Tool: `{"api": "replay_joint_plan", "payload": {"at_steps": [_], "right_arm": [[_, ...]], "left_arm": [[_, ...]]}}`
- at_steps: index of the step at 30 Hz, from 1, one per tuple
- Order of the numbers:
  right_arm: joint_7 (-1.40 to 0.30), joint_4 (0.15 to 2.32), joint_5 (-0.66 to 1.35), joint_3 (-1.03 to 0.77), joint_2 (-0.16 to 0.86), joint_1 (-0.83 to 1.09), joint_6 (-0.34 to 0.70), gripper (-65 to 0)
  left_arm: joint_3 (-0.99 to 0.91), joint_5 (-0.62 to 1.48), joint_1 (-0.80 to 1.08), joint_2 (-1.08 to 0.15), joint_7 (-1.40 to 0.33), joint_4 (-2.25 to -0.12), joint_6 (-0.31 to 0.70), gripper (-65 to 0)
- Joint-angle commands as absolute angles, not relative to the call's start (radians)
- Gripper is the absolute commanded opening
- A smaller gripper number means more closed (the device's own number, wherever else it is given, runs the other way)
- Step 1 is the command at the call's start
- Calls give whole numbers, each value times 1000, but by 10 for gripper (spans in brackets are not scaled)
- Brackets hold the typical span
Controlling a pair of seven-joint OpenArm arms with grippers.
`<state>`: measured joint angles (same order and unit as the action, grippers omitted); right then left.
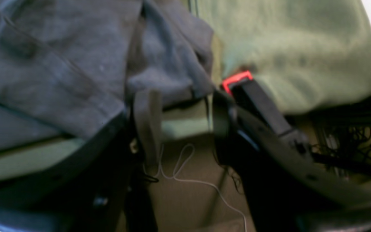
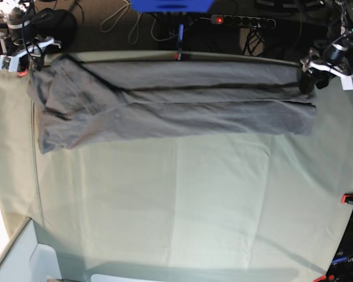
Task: Layout the t-shirt on the table in an organized manner, then fold the t-shirt properly
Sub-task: 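Drag the grey strip toward the robot with both grippers to straighten it, then lift the strip end with the left gripper and fold it toward the right gripper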
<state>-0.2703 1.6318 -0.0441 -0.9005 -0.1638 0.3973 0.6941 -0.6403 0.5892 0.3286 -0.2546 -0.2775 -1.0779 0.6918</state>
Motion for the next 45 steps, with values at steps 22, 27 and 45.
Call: {"api": "replay_joint_plan", "payload": {"at_steps": [22, 27, 45], "right_arm": [[-249, 1643, -28, -878, -157, 397, 698, -387], [-249, 1643, -30, -878, -157, 397, 698, -387], [-248, 1643, -33, -826, -157, 395, 698, -383]], "left_arm": [[-545, 598, 271, -259, -288, -1049, 698, -429], [-544, 588, 245, -228, -288, -1058, 698, -650], [-334, 407, 366, -53, -282, -1626, 698, -650]]}}
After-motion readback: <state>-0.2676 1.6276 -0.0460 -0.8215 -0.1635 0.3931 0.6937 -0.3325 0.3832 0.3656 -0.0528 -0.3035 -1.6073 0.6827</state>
